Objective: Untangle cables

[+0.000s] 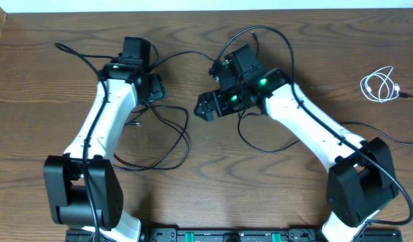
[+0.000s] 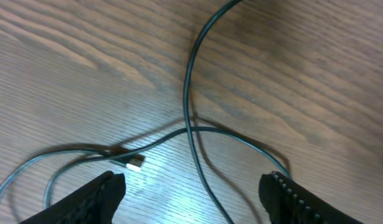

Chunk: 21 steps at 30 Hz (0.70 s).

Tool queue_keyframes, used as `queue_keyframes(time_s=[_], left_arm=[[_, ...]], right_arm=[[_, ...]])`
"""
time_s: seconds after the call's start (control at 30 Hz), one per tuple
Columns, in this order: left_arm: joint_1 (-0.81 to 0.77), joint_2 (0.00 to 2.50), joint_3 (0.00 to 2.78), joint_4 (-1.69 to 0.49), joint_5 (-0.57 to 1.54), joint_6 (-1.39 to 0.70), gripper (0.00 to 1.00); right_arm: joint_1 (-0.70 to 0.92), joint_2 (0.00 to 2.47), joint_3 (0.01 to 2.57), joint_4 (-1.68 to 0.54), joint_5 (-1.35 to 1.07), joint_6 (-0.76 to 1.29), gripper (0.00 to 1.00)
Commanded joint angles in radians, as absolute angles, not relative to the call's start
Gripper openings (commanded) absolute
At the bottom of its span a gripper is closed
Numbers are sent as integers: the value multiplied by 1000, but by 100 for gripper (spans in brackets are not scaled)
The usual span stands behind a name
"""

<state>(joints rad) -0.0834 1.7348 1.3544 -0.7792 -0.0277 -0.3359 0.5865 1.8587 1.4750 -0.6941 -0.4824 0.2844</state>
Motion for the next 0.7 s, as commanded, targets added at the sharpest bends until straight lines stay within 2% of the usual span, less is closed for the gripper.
queue_keyframes(time_s=[0.0,0.1,0.17,0.23,0.33,0.37,0.47,0.5,0.53,0.67], left_arm=[[-14,1731,1388,-783,141,-326,75],[90,1731,1388,-778,319,-327,75],[155,1731,1388,-777,384,-328,83],[208,1731,1388,-783,400,-327,90],[253,1731,1387,-785,400,-327,91],[263,1731,1387,-785,400,-327,98],[278,1731,1386,-785,400,-327,98],[279,1731,1386,-785,400,-327,98],[278,1731,1386,-784,400,-327,98],[278,1731,1386,-785,400,-327,98]], right_arm=[[648,1888,1470,-688,-477,311,99],[694,1942,1470,-672,-444,413,99],[712,1985,1470,-642,-451,467,99],[730,2039,1470,-591,-485,482,99],[752,2103,1470,-539,-525,482,96],[760,2128,1470,-516,-538,483,94],[775,2178,1470,-466,-569,482,87],[775,2190,1470,-458,-581,482,82],[774,2194,1470,-456,-588,482,73],[754,2193,1470,-431,-591,483,20]])
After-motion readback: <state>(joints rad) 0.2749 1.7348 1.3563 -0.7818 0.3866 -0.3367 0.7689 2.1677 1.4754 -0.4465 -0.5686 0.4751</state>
